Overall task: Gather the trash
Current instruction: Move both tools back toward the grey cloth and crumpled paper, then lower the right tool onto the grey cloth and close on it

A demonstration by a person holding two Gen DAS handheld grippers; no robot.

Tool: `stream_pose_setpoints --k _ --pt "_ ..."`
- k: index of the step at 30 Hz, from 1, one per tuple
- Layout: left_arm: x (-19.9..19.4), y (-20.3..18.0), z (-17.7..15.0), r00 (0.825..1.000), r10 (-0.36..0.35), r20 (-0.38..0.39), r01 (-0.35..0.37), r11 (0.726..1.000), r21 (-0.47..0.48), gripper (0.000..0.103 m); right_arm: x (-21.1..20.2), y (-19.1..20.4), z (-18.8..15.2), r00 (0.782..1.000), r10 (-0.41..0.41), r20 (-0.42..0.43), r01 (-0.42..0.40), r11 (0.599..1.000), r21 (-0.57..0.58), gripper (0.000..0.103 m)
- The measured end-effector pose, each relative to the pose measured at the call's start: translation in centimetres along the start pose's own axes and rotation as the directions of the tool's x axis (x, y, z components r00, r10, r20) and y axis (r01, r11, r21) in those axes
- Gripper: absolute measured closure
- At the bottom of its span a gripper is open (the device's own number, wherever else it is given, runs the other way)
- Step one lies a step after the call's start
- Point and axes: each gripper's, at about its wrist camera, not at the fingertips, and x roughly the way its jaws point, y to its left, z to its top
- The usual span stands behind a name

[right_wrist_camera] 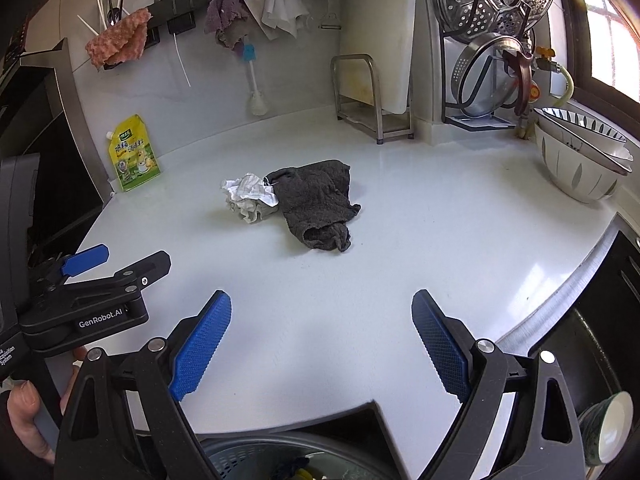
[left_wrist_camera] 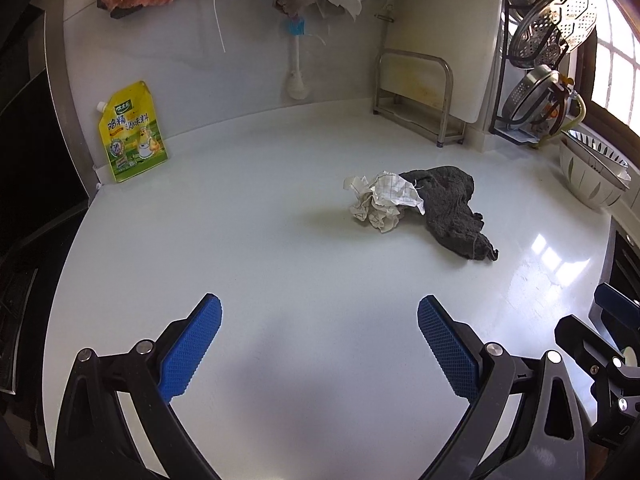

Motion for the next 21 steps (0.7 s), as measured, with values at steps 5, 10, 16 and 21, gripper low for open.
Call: stream_pose_setpoints --k 5,10,16,21 --pt "1.9 -0.1 1.1 1.000 -0.005 -0.014 0.005 1.000 -0.014 0.006 2.1 -0.3 1.3 1.000 -0.003 -0.019 0.002 1.000 -0.027 0.015" --pt "3.3 0.1 2.5 1.000 0.008 -0.012 -0.008 1.000 -0.024 0.006 4.6 -0.1 3.1 0.999 0.007 -0.036 -0.009 0.999 -0.054 0.015" --pt "4.5 0.6 4.1 1.000 -0.006 -0.023 0.005 0.999 -0.050 0.006 7.3 -0.3 6.0 0.998 0.032 -0.047 -0.034 0.998 -0.058 0.015" --pt "5.4 0.9 5.9 1.000 0.009 -0.003 -0.009 0.998 -0.056 0.006 10.1 -0.9 8.2 0.994 0.077 -0.074 -0.080 0.996 -0.037 0.015"
